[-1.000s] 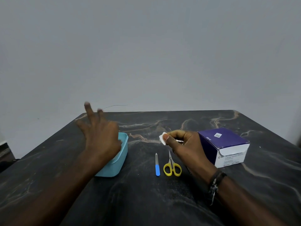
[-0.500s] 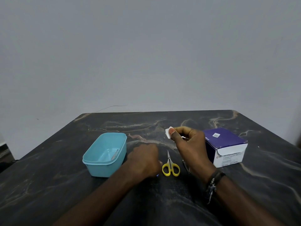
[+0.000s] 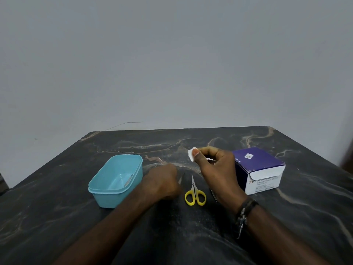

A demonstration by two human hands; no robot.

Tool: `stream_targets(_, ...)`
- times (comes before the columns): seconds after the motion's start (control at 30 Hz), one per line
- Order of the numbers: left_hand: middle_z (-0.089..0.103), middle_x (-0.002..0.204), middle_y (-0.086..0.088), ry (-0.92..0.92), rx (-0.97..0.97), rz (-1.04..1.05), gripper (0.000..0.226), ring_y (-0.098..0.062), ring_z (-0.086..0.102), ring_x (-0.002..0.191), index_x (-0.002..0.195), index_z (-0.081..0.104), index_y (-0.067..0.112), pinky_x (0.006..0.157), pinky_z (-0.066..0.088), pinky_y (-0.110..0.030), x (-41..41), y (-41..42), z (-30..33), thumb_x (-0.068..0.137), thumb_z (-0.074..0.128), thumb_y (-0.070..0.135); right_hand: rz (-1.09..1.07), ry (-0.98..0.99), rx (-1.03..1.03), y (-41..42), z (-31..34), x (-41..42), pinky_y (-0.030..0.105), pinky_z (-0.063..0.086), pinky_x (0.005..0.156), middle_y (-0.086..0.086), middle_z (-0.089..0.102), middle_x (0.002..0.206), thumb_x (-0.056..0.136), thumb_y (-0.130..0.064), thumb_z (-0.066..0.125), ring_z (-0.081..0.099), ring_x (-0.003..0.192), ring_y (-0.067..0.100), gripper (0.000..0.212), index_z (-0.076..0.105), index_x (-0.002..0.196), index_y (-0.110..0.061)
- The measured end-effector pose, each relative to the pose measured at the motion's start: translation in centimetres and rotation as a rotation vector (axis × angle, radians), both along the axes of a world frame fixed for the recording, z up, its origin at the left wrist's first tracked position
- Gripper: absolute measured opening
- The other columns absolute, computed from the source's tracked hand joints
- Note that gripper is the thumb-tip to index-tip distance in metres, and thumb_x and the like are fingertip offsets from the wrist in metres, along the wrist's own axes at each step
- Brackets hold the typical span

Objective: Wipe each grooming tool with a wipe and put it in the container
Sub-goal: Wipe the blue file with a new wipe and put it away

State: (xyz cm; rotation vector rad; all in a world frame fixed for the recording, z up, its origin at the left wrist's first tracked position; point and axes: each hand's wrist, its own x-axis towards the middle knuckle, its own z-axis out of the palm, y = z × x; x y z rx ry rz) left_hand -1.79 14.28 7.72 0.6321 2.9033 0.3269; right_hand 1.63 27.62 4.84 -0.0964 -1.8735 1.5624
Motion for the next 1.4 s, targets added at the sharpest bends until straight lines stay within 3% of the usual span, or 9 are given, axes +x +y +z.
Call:
stream_targets(0.13, 0.061, 0.078, -0.008, 0.293, 0.339, 0.081, 0.023, -0.02, 0.054, 0.07, 0.077, 0.053, 0.012, 0.06, 0.038, -0.028, -1.3, 0.6, -0.4, 0.095, 0.056, 0.027, -0.027, 0.026, 0.006, -0.1, 0.0, 0.0, 0.028, 0.048, 0.056, 0.004, 0.072, 0.068, 0.088, -0.024, 0.068, 0.056, 0.058, 0.006, 0.017, 0.073, 0.074, -0.015)
stream_targets(0.2, 0.058, 0.069, -0.002, 0.337, 0.583, 0.082, 0.023, -0.019, 0.057, 0.066, 0.074, 0.053, 0.015, 0.054, 0.037, -0.027, -2.1, 1.3, -0.9, 0.095, 0.057, 0.026, -0.042, 0.03, 0.012, -0.1, 0.2, 0.0, 0.029, 0.05, 0.059, -0.001, 0.072, 0.067, 0.087, -0.023, 0.068, 0.06, 0.06, 0.005, 0.016, 0.074, 0.074, -0.018)
stream_targets(0.33, 0.066, 0.076, -0.001, 0.241, 0.965, 0.028, 0.015, -0.016, 0.064, 0.062, 0.081, 0.052, 0.025, 0.054, 0.053, -0.031, -2.4, 1.9, -2.3, 0.094, 0.059, 0.023, -0.029, 0.046, 0.002, -0.1, 0.6, 0.3, 0.027, 0.049, 0.057, -0.002, 0.073, 0.069, 0.088, -0.021, 0.067, 0.059, 0.058, 0.002, 0.014, 0.075, 0.078, -0.017)
stream_targets(0.43, 0.067, 0.078, -0.004, 0.112, 1.108, 0.044, 0.013, -0.01, 0.062, 0.054, 0.083, 0.055, 0.022, 0.044, 0.049, -0.021, -2.2, 1.8, -3.5, 0.093, 0.06, 0.016, 0.002, 0.052, -0.026, 0.0, 1.2, 0.2, 0.022, 0.046, 0.05, -0.002, 0.067, 0.06, 0.089, -0.018, 0.066, 0.053, 0.05, 0.006, 0.014, 0.073, 0.077, -0.015)
stream_targets(0.57, 0.064, 0.072, -0.016, -0.043, 1.352, 0.065, 0.014, -0.017, 0.061, 0.051, 0.083, 0.056, 0.012, 0.044, 0.053, -0.028, -2.1, 1.5, -3.6, 0.091, 0.059, 0.001, -0.02, 0.07, -0.004, 0.3, 2.4, -1.0, 0.016, 0.042, 0.043, -0.007, 0.061, 0.052, 0.089, -0.013, 0.065, 0.051, 0.044, 0.003, 0.015, 0.071, 0.076, -0.014)
stream_targets(0.67, 0.063, 0.068, -0.01, -0.098, 1.493, 0.084, 0.012, -0.014, 0.062, 0.05, 0.085, 0.056, 0.01, 0.046, 0.055, -0.029, -2.2, 1.3, -3.1, 0.092, 0.059, 0.0, -0.004, 0.039, 0.063, 0.6, 3.2, -2.3, 0.014, 0.04, 0.043, -0.005, 0.058, 0.05, 0.091, -0.013, 0.063, 0.049, 0.042, 0.004, 0.015, 0.072, 0.079, -0.011)
stream_targets(0.93, 0.068, 0.077, -0.013, -0.088, 1.541, 0.092, 0.003, -0.029, 0.07, 0.064, 0.094, 0.06, 0.007, 0.057, 0.059, -0.033, -2.4, 0.7, -2.9, 0.091, 0.062, 0.006, 0.118, -0.035, 0.077, -0.1, 2.6, -4.5, 0.017, 0.038, 0.04, 0.003, 0.057, 0.048, 0.091, -0.013, 0.063, 0.049, 0.04, 0.006, 0.015, 0.072, 0.081, -0.009)
stream_targets(1.2, 0.07, 0.083, -0.024, -0.105, 1.517, 0.082, 0.008, -0.031, 0.071, 0.064, 0.096, 0.06, 0.001, 0.059, 0.061, -0.041, -2.9, 1.2, -3.6, 0.09, 0.064, 0.006, 0.21, -0.025, 0.148, -0.2, 1.9, -4.1, 0.015, 0.042, 0.043, 0.004, 0.064, 0.056, 0.093, -0.004, 0.057, 0.054, 0.044, 0.005, 0.017, 0.072, 0.088, 0.003)
stream_targets(1.4, 0.07, 0.08, -0.021, -0.105, 1.496, 0.058, 0.01, -0.029, 0.071, 0.062, 0.096, 0.061, 0.002, 0.057, 0.061, -0.039, -2.6, 1.3, -3.7, 0.09, 0.065, 0.008, 0.272, -0.069, 0.1, 0.1, 1.5, -3.6, 0.014, 0.039, 0.042, -0.003, 0.063, 0.055, 0.091, -0.007, 0.06, 0.054, 0.046, 0.004, 0.013, 0.072, 0.089, -0.002)
